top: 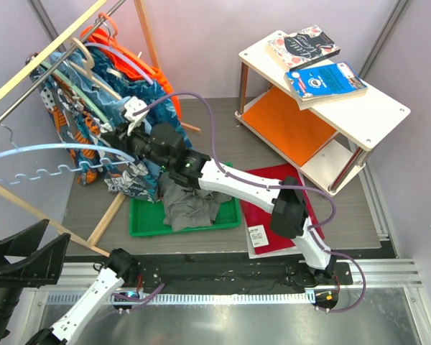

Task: Remove the shorts from the hanger

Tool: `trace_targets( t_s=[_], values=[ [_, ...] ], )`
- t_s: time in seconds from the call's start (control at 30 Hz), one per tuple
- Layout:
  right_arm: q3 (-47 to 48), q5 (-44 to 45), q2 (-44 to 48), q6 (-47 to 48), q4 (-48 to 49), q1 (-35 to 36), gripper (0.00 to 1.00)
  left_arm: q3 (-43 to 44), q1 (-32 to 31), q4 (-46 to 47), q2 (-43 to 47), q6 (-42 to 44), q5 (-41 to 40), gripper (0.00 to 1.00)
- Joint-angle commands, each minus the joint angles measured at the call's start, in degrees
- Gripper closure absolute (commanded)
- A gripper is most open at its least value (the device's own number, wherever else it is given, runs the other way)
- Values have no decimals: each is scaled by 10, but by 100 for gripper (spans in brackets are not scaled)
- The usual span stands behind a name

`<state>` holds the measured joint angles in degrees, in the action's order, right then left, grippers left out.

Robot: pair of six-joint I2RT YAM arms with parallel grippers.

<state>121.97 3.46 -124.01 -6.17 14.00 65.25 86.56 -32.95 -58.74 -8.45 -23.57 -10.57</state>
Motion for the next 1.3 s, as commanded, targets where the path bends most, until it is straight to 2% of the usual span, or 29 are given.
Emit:
trace_targets(
  t_s=[0.0, 0.2, 0.43, 0.6, 0.9, 1.0, 1.23, 1.27],
  values=[
    [-29, -22, 62, 7, 160, 9, 99, 10, -4, -9, -11, 7, -11, 14],
    [-97, -21, 97, 1, 243, 16, 99, -3, -8, -1, -5, 5, -14, 14],
    [-124, -5, 121, -12, 281, 16, 99, 6, -9, -5, -8, 3, -12, 14],
    [-190, 15, 156, -16, 312, 16, 99, 8, -10, -3, -7, -1, -8, 14],
    [-307, 9, 256, -24, 291, 15, 99, -14, -9, 17, -15, -8, 28, 13],
    [-363, -16, 287, -31, 279, 11, 99, -10, -11, 30, -31, -9, 47, 10],
    [-483, -27, 379, -59, 234, 0, 99, 14, -15, 100, -96, -16, 119, 6],
    [-510, -62, 398, -72, 233, -2, 99, 13, -15, 120, -104, -17, 125, 6]
  ],
)
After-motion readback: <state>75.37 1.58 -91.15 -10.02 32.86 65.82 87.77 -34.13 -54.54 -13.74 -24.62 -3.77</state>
